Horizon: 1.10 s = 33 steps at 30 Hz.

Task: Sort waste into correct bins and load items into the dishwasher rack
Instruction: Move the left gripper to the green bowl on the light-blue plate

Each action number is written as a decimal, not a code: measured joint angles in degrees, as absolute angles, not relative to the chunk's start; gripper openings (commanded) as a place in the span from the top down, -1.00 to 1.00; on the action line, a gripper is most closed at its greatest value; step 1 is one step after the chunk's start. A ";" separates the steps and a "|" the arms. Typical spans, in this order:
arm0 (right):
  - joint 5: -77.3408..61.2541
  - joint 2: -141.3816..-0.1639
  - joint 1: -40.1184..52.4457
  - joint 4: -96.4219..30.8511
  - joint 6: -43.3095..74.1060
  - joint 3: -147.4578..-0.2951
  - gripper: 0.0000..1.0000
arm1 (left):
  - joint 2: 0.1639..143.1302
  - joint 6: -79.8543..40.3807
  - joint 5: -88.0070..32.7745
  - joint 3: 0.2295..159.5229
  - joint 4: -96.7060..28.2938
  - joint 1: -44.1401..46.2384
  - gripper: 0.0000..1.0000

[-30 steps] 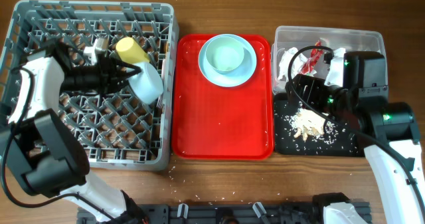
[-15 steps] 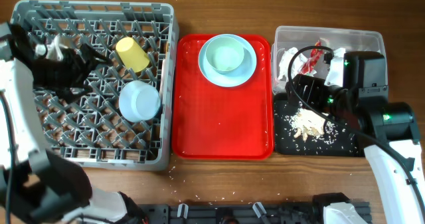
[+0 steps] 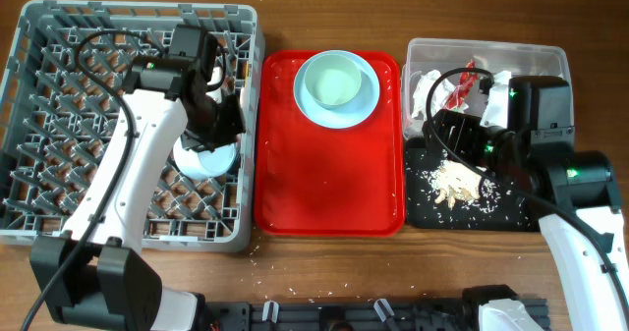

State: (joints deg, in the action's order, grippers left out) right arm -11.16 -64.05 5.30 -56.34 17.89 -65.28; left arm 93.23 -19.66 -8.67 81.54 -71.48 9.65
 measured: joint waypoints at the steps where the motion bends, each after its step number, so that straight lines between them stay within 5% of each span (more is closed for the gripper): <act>1: -11.16 -64.05 5.30 -56.31 17.91 -65.28 -0.99 | 93.25 -19.68 -7.40 80.40 -71.09 8.95 0.77; 11: -11.16 -64.05 5.30 -56.31 17.89 -65.28 -1.00 | 93.34 -22.02 2.07 79.53 -69.14 -1.30 0.92; 13: -11.16 -64.05 5.30 -56.31 17.91 -65.28 -0.99 | 93.34 -22.20 -0.69 79.55 -68.51 -2.26 0.80; 17: -11.16 -64.05 5.30 -56.31 17.89 -65.28 -0.99 | 93.03 -22.81 -12.93 81.30 -59.70 1.10 -0.17; 19: -11.14 -64.05 5.30 -56.31 17.91 -65.28 -0.99 | 92.99 -23.16 -15.64 81.71 -55.42 5.43 -0.15; 20: -11.16 -64.05 5.30 -56.34 17.91 -65.28 -0.99 | 92.99 -23.11 -16.47 81.73 -54.19 7.73 -0.36; 27: -11.16 -64.05 5.30 -56.31 17.89 -65.28 -1.00 | 92.99 -26.46 -18.39 81.71 -48.88 11.79 0.18; 33: -11.16 -64.05 5.30 -56.38 17.91 -65.28 -0.99 | 101.30 -29.93 -17.34 86.52 -35.97 27.79 0.16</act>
